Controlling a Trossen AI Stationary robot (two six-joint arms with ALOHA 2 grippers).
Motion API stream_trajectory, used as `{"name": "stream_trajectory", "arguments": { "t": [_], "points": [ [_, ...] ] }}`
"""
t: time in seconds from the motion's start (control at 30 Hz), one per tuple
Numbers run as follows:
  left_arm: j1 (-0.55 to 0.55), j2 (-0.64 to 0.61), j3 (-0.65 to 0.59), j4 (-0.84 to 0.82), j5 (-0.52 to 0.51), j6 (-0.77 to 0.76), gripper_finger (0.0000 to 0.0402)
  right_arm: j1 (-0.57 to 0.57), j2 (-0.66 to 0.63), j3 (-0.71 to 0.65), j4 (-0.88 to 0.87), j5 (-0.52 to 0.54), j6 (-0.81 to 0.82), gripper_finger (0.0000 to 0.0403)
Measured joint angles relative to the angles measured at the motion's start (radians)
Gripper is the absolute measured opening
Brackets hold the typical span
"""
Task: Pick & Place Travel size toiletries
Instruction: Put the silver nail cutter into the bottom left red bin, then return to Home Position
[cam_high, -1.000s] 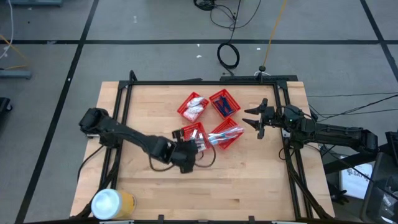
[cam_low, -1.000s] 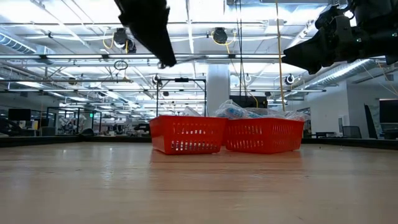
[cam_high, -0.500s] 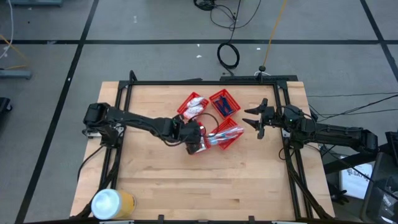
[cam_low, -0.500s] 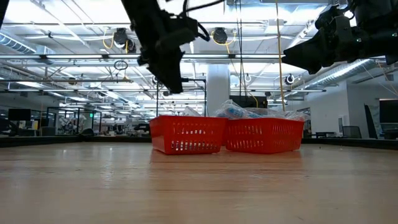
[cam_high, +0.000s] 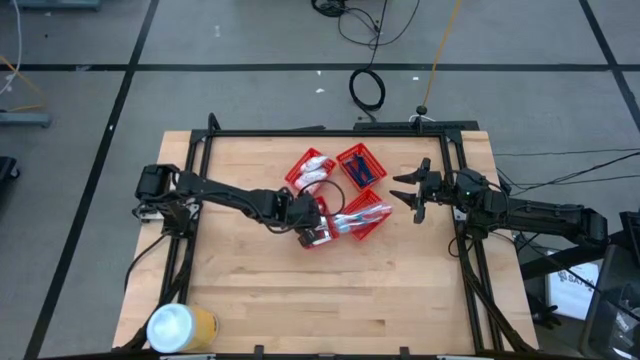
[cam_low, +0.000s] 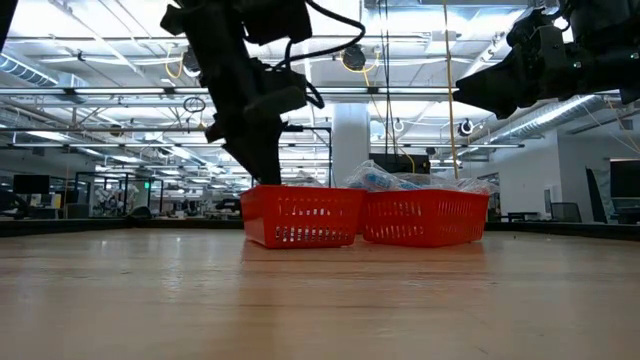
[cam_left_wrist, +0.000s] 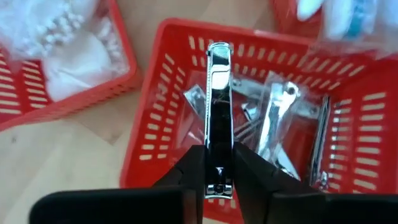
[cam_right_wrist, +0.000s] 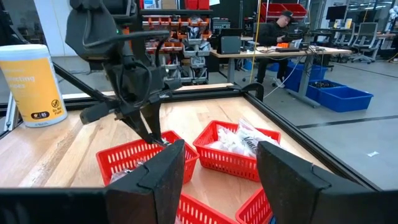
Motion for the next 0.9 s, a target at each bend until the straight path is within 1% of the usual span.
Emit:
{"name": "stream_trajectory", "arguments": {
  "t": [0.1, 0.37, 0.47, 0.63, 0.8, 0.9],
  "points": [
    [0.0, 0.0, -0.008, 0.029, 0.029, 0.0, 0.007, 0.0, 0.0, 0.0, 0.0, 0.0, 0.0, 0.0187],
    [0.0, 0.0, -0.012, 0.059, 0.036, -0.003, 0.0064, 0.0, 0.0, 0.0, 0.0, 0.0, 0.0, 0.0187],
    [0.0, 0.0, -0.012, 0.058, 0.036, -0.008, 0.0072, 0.0, 0.0, 0.0, 0.0, 0.0, 0.0, 0.0187],
    [0.0, 0.0, -0.012, 0.058, 0.036, -0.032, 0.0099, 0.0, 0.0, 0.0, 0.0, 0.0, 0.0, 0.0187],
    [0.0, 0.0, -0.012, 0.058, 0.036, -0.032, 0.014, 0.0, 0.0, 0.0, -0.001, 0.0, 0.0, 0.0187],
    [0.0, 0.0, -0.012, 0.058, 0.037, 0.04, 0.0163, 0.0, 0.0, 0.0, -0.001, 0.0, 0.0, 0.0187]
  ]
}}
